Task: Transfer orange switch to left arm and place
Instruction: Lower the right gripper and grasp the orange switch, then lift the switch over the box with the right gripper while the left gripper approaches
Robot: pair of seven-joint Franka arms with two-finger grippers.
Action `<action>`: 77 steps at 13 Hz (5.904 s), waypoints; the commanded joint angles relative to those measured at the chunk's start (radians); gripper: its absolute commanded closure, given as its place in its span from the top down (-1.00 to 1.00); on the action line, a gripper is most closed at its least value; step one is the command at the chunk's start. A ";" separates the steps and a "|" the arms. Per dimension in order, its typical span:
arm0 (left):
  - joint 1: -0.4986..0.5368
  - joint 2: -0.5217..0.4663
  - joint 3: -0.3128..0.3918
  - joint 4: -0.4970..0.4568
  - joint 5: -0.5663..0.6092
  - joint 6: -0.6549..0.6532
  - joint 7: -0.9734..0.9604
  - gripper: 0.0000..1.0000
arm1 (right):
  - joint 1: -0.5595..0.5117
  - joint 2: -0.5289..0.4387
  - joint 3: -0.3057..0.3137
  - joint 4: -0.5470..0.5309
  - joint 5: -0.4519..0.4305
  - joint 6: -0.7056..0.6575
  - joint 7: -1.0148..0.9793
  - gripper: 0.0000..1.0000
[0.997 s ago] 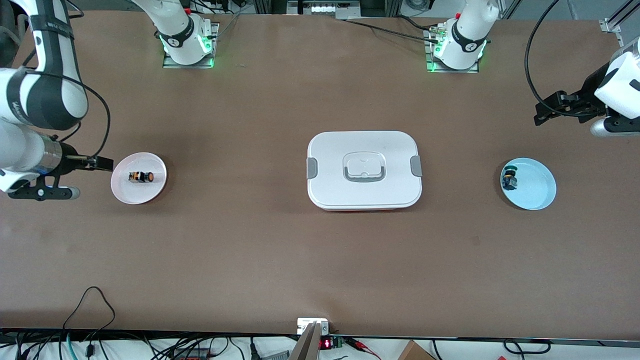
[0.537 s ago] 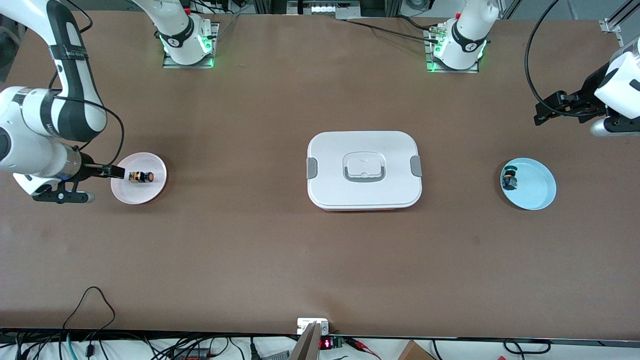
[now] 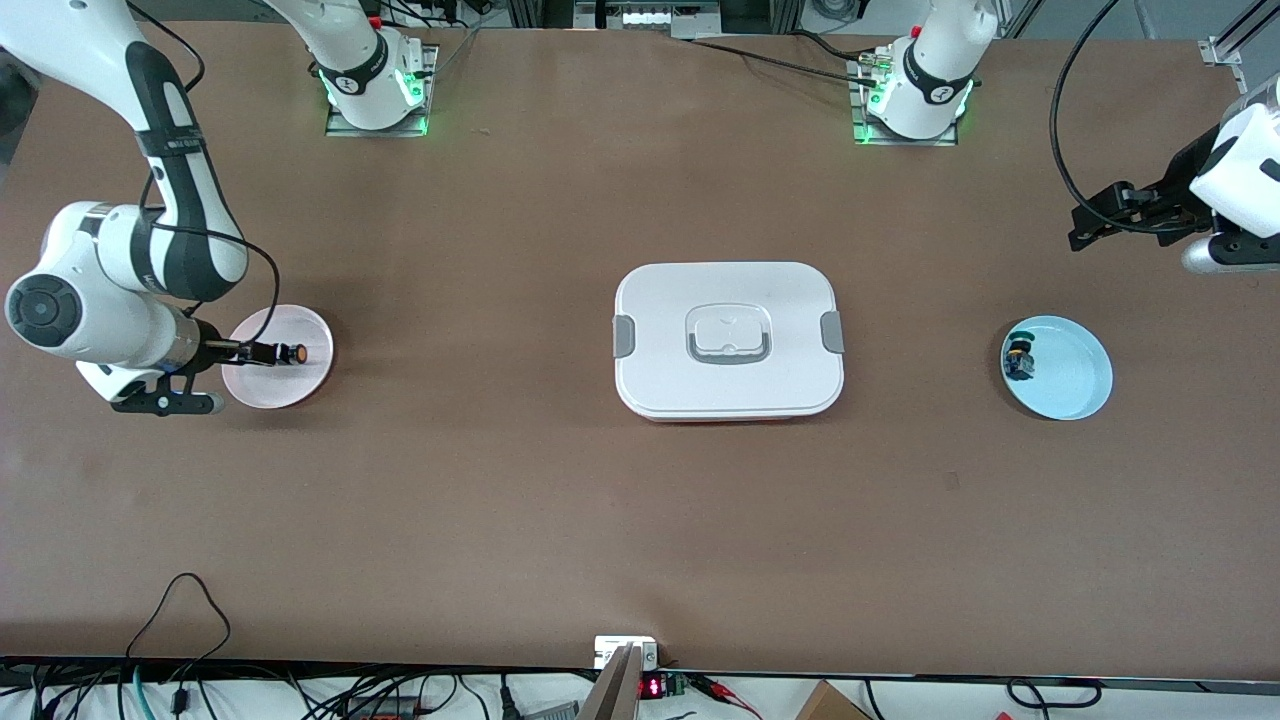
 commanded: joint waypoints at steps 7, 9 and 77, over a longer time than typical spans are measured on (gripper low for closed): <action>0.003 0.001 -0.002 0.020 0.025 -0.018 0.007 1.00 | 0.007 0.039 0.004 -0.104 0.000 0.151 0.000 1.00; 0.003 0.001 -0.002 0.020 0.025 -0.018 0.007 1.00 | 0.007 0.047 0.006 -0.116 0.000 0.154 -0.003 1.00; 0.083 0.365 -0.014 -0.009 -1.283 -0.255 0.019 1.00 | 0.484 -0.047 0.308 0.421 1.330 0.127 -1.121 -1.00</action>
